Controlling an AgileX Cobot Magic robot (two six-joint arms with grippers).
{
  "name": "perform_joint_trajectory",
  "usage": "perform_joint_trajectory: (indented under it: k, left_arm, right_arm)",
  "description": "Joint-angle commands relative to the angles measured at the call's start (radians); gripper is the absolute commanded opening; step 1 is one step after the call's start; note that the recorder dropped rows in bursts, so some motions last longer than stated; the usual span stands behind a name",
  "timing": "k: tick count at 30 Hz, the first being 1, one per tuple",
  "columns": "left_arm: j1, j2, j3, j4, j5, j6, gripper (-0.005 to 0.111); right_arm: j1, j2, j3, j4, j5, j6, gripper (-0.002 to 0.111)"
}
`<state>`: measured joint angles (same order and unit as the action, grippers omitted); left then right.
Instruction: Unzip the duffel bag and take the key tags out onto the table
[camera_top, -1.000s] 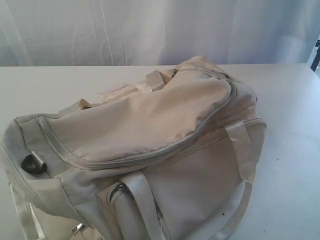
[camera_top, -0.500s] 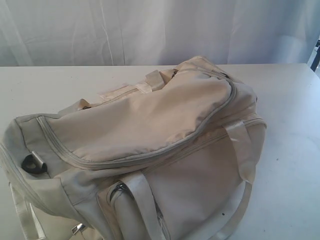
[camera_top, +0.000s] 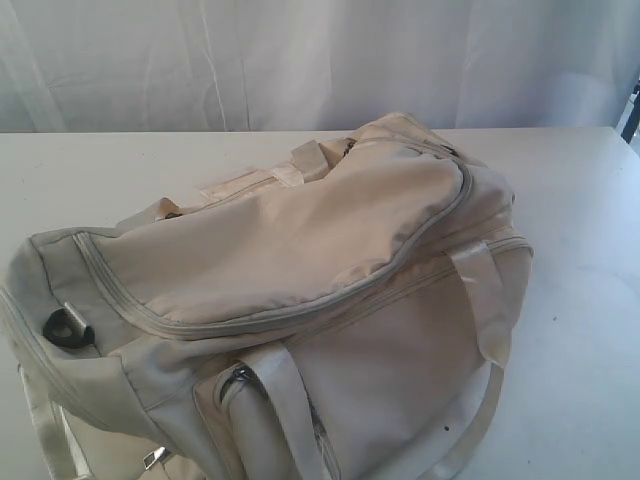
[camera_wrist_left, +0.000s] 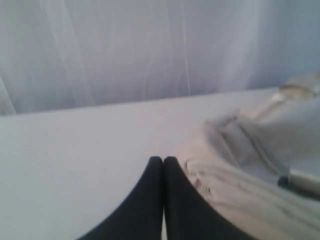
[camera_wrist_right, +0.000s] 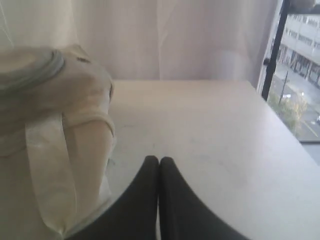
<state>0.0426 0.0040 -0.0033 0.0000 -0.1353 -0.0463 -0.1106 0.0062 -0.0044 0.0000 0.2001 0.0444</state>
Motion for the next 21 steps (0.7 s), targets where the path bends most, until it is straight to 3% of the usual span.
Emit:
perform_joint_trajectory:
  k: [1,11,17,19,21]
  left_arm:
    - [-0.009,-0.004,0.003,-0.006,-0.177,0.0,0.0]
    - [-0.009,-0.004,0.003,-0.006,-0.316,-0.004,0.0]
    - [-0.009,-0.004,0.003,-0.014,-0.553,-0.148,0.0]
    - [-0.007,-0.004,-0.005,-0.116,-0.53,-0.15,0.0]
    - [-0.007,0.038,-0.09,-0.292,-0.474,-0.135,0.0]
  right_arm:
    - [-0.002,-0.006,0.004,0.0,-0.179,0.005,0.0]
    - [-0.002,-0.006,0.004,0.0,-0.233,0.021,0.0]
    - [-0.002,-0.006,0.004,0.007,-0.428,0.039,0.0]
    - [-0.002,-0.006,0.004,0.021,-0.537,0.043,0.0]
    - [-0.002,-0.006,0.004,0.2,-0.56,0.043,0.0]
